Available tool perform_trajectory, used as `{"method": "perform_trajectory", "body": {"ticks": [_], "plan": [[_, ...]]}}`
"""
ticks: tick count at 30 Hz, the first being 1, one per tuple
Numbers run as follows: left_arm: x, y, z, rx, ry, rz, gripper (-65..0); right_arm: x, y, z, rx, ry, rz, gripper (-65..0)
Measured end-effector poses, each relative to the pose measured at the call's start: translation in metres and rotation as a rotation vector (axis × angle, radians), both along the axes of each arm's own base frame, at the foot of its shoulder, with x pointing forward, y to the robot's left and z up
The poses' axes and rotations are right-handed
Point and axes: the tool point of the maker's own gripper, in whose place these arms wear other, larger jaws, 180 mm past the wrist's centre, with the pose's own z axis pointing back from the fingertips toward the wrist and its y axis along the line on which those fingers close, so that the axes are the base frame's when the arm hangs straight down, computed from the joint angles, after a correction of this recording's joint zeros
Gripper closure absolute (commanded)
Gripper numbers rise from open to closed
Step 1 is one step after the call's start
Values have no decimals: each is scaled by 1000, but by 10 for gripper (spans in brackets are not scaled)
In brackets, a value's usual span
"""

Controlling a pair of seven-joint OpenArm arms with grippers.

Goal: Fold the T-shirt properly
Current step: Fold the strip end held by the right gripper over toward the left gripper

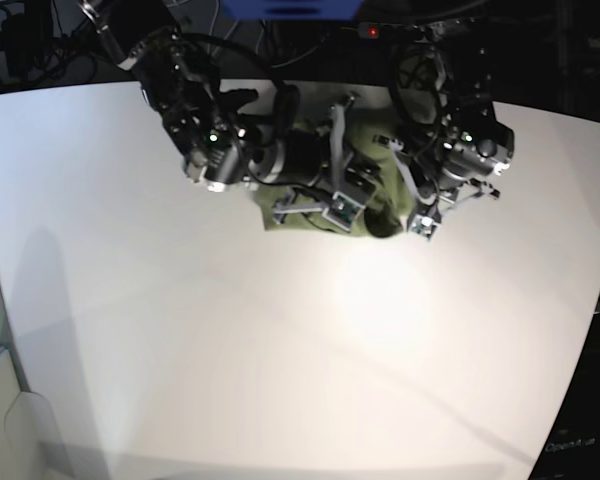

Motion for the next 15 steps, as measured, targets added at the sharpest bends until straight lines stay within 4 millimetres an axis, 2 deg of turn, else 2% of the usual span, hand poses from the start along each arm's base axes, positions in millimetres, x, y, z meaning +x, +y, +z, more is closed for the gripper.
{"method": "perform_trajectory", "body": {"ticks": [3,7,15], "plan": [[-1,9,4,-5,-13,29,-11,-1,4,1,1,-4,16,-6],[-6,42,8,54,-12,99,-11,0,3,1,-1,-8,15,-7],[-12,56,5,55,-5,153,-11,9,10,11,16,-33,17,-7]]}}
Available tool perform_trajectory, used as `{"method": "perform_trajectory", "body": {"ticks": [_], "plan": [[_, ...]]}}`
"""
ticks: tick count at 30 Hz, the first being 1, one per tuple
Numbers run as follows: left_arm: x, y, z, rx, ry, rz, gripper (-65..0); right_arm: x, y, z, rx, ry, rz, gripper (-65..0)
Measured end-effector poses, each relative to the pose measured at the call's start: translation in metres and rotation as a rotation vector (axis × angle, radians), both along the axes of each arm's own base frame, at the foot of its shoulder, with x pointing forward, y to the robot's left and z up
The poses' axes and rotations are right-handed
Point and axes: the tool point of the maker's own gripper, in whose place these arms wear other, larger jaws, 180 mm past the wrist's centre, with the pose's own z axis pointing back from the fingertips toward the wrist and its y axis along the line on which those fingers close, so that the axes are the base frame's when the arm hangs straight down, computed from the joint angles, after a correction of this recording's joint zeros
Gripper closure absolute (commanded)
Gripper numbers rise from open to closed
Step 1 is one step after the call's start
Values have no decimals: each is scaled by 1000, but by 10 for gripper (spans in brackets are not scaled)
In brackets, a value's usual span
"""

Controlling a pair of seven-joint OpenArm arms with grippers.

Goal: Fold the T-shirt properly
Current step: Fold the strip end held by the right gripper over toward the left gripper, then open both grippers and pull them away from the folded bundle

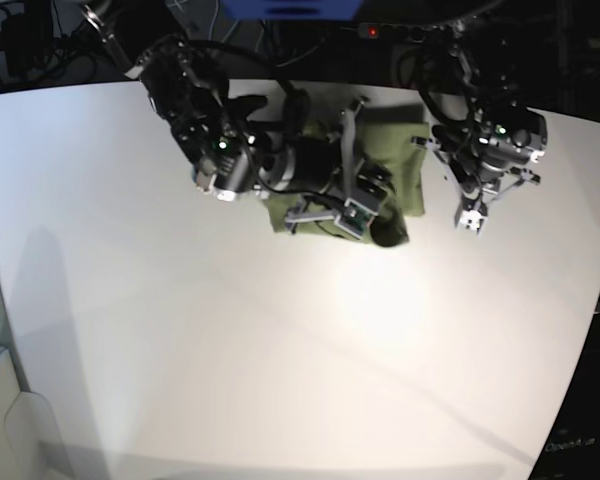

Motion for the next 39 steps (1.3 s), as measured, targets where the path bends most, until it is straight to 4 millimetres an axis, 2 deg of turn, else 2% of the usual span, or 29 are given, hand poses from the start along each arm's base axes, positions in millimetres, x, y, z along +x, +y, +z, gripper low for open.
{"method": "perform_trajectory", "body": {"ticks": [5,9,11,22,27,31,33,34,36,39], "plan": [[0,-2,0,-6,-1,-1,-11,-6,16,-3,5,16,42,-7],[1,-4,0,-11,-5,-3,-11,-5,13,-30,-54,69,47,-7],[0,-3,0,-6,-3,-1,-11,-8,16,-37,-64,90,55,-7],[1,-5,0,-12,-5,-7,-11,0,22,-40,-69,100,56,-9],[2,-5,0,-11,-5,-9,-11,-2,36,-37,-74,83,105,-9],[2,-5,0,-11,-6,-9,-11,-11,40,-57,-124,126,141,-10],[2,-5,0,-11,-5,-9,-11,-15,46,-59,-135,127,166,-10],[1,-5,0,-7,0,-10,-11,-17,50,-59,-137,125,175,-17],[0,-5,-1,-7,5,-15,-11,-17,53,-58,-133,123,178,-74],[-1,-5,-1,-4,10,-15,-11,-12,52,-57,-145,106,170,-229]]}}
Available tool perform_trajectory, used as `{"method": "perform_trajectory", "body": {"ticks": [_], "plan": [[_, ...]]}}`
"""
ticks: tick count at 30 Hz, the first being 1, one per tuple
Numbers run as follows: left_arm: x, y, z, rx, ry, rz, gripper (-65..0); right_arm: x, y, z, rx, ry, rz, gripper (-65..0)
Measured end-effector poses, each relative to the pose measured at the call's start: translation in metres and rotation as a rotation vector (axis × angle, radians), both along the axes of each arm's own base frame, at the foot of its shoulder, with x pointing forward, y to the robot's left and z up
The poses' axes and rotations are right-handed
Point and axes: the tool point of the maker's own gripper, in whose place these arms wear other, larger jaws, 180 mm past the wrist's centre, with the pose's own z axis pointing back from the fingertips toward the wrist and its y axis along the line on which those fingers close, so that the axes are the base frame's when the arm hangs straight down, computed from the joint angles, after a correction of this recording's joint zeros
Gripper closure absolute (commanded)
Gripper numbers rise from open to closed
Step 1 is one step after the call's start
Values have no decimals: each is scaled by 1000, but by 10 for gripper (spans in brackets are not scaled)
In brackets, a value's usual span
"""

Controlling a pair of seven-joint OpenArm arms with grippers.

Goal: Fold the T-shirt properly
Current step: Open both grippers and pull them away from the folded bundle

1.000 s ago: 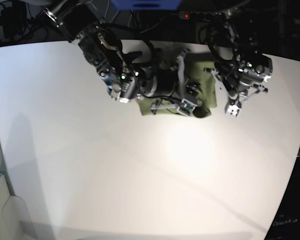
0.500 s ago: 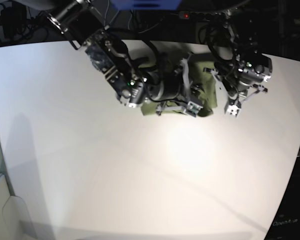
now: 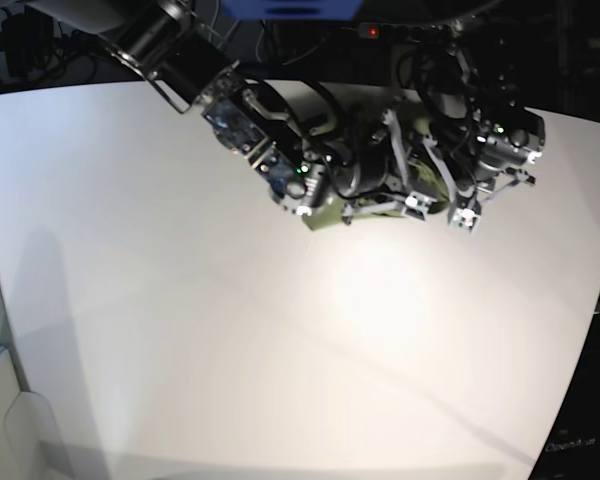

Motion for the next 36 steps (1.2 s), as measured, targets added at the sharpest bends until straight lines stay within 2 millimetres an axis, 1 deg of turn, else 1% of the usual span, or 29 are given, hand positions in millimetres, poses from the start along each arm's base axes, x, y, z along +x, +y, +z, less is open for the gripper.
{"method": "perform_trajectory", "body": {"ticks": [2,4,6,7,10,12,13,16,19,22,25,28,29,30,32,33,36], "plan": [[-3,2,-1,12,12,0,-11,3,-1,1,-2,-5,-5,-334],[-7,3,-3,18,28,-5,-11,5,-4,0,-8,-8,-11,-425],[-9,4,-4,23,37,-6,-11,6,-6,-2,-15,-13,-12,-485],[-10,5,-5,28,43,-6,-11,6,-6,-2,-15,-13,-13,-501],[-10,6,-5,32,45,-4,-11,6,-6,-1,-15,-14,-14,-506],[-10,7,-5,30,44,0,-11,7,-5,3,-9,-28,-12,-506],[-10,8,-4,32,42,1,-11,8,-5,7,-4,-39,-10,-506],[-8,9,-3,31,31,7,-11,10,-2,28,46,-83,-3,-506],[-4,9,-1,24,10,16,-11,12,-6,40,53,-125,3,-506],[-6,7,-2,13,8,14,-11,12,-11,44,64,-136,4,-506],[-15,4,-8,4,29,13,-11,10,-18,43,77,-124,0,-506],[-20,4,-10,1,39,12,-11,24,-40,36,52,-123,-61,-503],[-22,4,-11,1,42,12,-11,30,-50,33,39,-121,-90,-501],[-24,4,-12,1,47,11,-11,36,-62,29,22,-119,-118,-483],[-29,3,-15,-1,57,11,-11,49,-81,26,3,-123,-171,-412],[-31,3,-15,0,62,11,-11,54,-88,26,-2,-126,-195,-355],[-31,0,-24,-16,74,9,-11,62,-109,22,-10,-117,-258,-138]]}}
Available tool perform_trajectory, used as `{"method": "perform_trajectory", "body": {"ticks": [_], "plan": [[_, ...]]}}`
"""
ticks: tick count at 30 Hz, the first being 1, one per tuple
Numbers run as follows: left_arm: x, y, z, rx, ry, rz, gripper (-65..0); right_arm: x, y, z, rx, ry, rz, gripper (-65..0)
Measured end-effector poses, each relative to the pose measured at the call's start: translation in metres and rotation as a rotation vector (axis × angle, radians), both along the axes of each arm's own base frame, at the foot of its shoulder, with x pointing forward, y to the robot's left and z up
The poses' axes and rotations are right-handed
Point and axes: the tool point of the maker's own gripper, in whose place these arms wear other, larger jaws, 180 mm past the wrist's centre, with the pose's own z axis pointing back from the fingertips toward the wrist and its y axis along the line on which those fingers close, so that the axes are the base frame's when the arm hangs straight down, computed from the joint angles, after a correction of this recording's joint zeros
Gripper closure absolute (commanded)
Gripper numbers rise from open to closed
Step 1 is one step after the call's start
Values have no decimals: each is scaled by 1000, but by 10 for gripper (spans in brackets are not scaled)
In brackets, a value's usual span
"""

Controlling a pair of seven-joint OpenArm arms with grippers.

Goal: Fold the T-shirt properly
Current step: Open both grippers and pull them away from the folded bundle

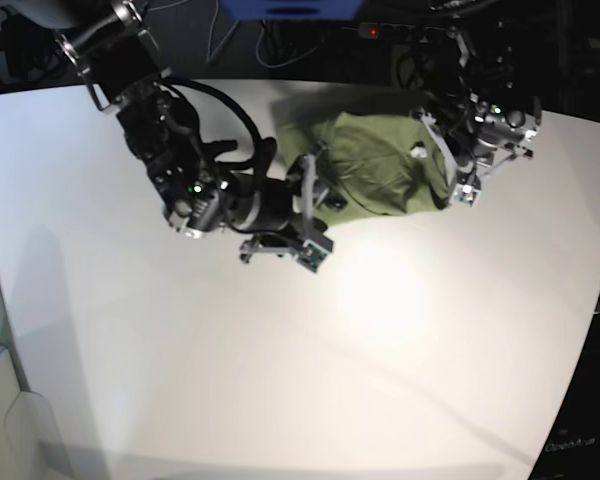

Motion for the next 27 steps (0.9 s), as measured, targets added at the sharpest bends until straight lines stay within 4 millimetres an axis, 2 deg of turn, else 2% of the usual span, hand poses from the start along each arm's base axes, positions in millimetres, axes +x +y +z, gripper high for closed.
{"method": "perform_trajectory", "body": {"ticks": [2,6,12,17,20,22,25,27], "plan": [[9,-6,-4,-36,-44,-5,-11,-3,-13,-9,-26,18,-19,-3],[33,-18,-8,-100,-105,-2,-11,-10,-23,-17,-47,35,-19,-1],[63,-32,-10,-172,-146,-10,-11,-13,-48,-29,-106,45,-25,-1],[89,-50,-4,-197,-138,-21,-11,-15,-83,-39,-182,49,-35,-1],[105,-50,5,-173,-130,-33,-11,-7,-107,-39,-209,44,-87,-1],[118,-46,20,-156,-154,-31,-11,-1,-128,-38,-227,41,-142,-1],[133,-28,52,-88,-190,-17,-11,7,-152,-26,-251,7,-191,-1],[129,-8,71,-24,-207,-12,-11,16,-162,-8,-241,-48,-221,-1]]}}
